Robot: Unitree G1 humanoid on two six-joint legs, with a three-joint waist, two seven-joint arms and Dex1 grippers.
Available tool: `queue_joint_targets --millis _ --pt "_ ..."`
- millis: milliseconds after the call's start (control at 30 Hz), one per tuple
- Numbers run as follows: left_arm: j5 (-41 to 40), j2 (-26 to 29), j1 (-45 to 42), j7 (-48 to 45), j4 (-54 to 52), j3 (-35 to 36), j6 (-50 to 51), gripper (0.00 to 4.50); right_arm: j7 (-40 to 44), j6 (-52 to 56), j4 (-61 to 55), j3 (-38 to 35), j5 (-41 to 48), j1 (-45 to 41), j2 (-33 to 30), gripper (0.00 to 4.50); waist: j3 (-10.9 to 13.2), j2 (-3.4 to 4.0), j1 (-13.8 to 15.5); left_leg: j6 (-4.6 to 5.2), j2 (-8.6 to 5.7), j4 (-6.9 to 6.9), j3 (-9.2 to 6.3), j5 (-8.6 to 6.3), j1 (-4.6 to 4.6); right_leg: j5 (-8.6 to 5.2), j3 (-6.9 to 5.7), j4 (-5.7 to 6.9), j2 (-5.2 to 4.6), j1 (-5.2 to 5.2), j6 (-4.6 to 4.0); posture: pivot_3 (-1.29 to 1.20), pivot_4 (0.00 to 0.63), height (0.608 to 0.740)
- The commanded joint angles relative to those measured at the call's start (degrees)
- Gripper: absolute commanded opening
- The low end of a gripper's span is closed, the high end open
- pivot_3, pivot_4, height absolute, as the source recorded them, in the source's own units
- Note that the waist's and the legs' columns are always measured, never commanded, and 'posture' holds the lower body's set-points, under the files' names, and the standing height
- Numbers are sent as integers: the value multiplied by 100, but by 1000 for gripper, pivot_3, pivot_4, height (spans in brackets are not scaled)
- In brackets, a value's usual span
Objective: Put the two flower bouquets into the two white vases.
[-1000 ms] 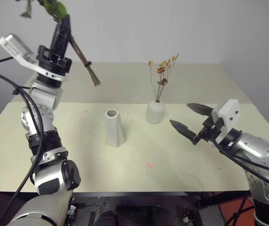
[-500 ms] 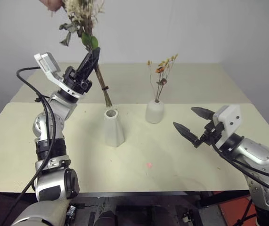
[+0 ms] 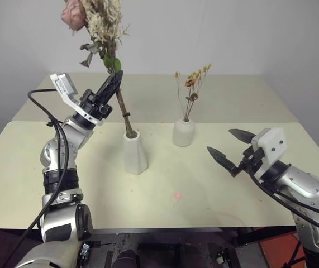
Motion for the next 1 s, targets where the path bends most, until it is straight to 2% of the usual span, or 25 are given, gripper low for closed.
queue_joint_targets --millis 33,300,667,1000 --pt "10 39 -19 -67 -148 -27 -25 124 -36 -153 -146 -104 1 -45 -26 4500 0 0 4 0 0 0 0 0 -1 0 0 -2 0 0 0 0 150 740" --pt "319 -12 86 -265 -188 -263 -218 124 630 -41 -311 -567 1095 102 -157 4500 0 0 5 2 0 -3 0 -1 -2 0 0 -8 0 1 0 0 150 740" --pt "720 -6 265 -615 -334 -553 -609 124 816 -82 -311 -582 1347 164 -402 4500 0 0 7 3 0 -3 1 -2 -3 0 0 -11 0 1 0 0 150 740" --pt "737 86 533 -993 -639 -662 -684 124 853 -177 -225 -513 1335 152 -433 4500 0 0 -3 4 1 -3 2 -2 -2 0 1 -11 0 1 1 0 150 740"
